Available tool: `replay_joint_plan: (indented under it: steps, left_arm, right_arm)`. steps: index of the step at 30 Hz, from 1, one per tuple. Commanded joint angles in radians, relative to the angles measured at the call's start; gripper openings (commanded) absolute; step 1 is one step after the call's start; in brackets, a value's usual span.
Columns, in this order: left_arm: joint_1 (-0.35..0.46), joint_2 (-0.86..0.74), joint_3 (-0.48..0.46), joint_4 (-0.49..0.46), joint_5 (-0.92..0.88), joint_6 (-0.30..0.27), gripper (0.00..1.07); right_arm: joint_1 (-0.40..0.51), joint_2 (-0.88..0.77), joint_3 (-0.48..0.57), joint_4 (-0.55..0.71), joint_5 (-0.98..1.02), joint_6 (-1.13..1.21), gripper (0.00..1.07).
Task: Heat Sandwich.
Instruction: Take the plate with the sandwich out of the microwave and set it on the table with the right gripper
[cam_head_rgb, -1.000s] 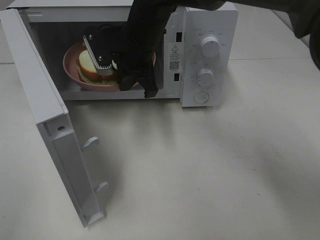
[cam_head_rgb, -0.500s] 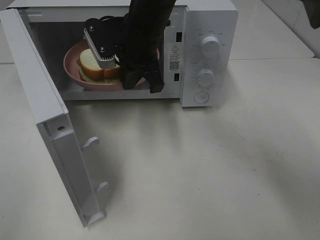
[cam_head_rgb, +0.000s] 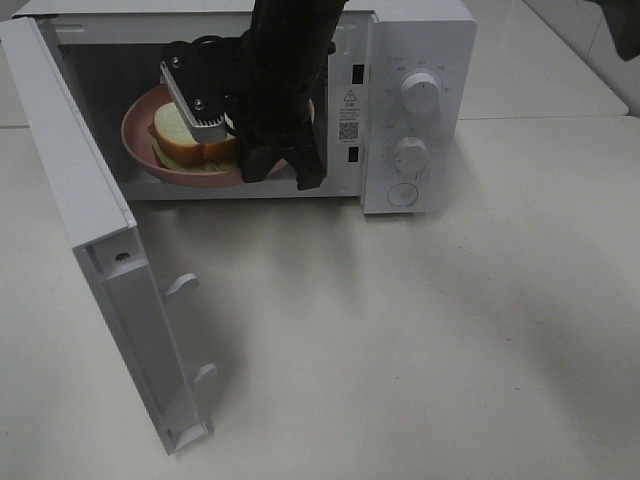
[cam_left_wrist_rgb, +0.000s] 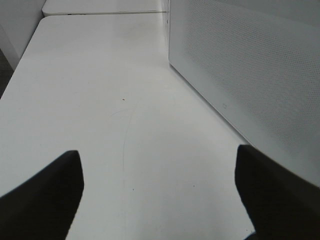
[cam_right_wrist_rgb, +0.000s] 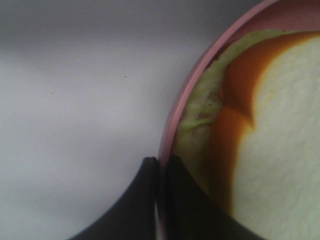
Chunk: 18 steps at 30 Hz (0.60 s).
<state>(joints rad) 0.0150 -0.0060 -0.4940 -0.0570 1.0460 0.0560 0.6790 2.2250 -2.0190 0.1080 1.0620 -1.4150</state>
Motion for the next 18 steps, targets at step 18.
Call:
replay_joint_plan:
  steps: [18]
  left_arm:
    - [-0.005, -0.015, 0.002, -0.007, -0.008, 0.000, 0.76]
  right_arm:
    - [0.067, -0.016, -0.008, -0.023, 0.115, 0.033, 0.00]
